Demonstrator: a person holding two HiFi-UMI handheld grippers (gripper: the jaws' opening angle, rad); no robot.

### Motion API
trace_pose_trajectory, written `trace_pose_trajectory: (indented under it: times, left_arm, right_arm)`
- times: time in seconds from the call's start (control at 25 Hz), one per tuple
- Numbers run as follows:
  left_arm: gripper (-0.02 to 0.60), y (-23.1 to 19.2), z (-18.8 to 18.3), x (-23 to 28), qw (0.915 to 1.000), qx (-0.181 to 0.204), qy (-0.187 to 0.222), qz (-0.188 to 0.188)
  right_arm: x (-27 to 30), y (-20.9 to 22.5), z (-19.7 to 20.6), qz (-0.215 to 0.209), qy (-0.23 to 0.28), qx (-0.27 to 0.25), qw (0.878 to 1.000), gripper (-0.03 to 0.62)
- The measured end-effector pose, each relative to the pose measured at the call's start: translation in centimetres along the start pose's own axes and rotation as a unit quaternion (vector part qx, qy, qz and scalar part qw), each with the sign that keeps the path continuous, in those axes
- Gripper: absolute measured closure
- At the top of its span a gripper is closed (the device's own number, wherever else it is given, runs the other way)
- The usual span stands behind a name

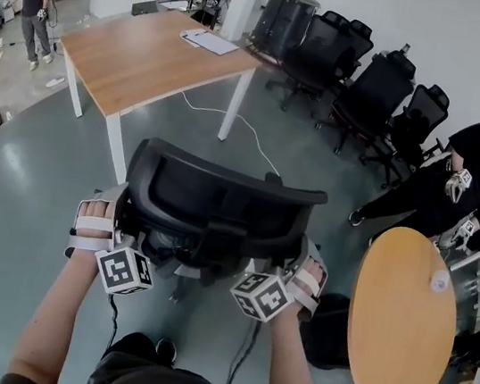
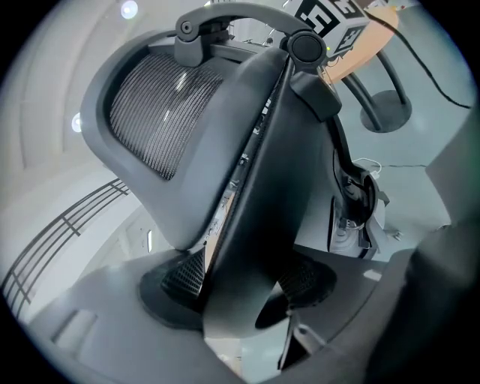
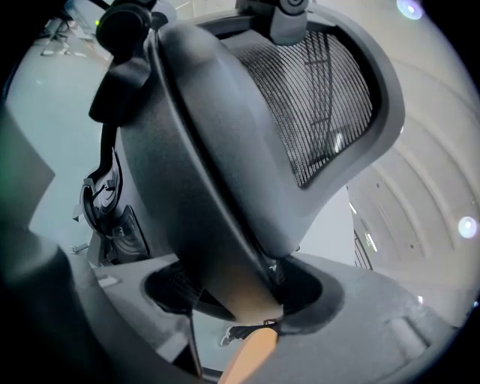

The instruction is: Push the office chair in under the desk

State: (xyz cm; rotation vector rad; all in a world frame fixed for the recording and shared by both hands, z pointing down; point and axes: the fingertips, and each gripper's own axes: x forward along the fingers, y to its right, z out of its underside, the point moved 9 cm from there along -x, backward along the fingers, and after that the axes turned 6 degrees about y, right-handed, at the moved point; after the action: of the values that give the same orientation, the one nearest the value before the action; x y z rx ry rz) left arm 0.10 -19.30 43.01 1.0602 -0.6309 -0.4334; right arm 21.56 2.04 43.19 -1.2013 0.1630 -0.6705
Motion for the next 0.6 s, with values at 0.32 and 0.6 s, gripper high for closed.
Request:
trace_pose_trajectory:
  times: [0.32, 0.6]
  left_arm:
    - [0.275, -0.4, -1.5, 3.6, 0.9999, 0.011, 0.006, -0.011]
    - [0.273, -1.4, -3.1, 7.4, 0.9999, 0.012, -0.004, 0.009]
  right_arm:
    - [4.1, 1.5, 0.6, -0.005, 0.008, 0.000, 1.000, 0.335]
    - [8.9, 2.8, 0.7, -0.009, 0.005, -0.002, 1.000, 0.335]
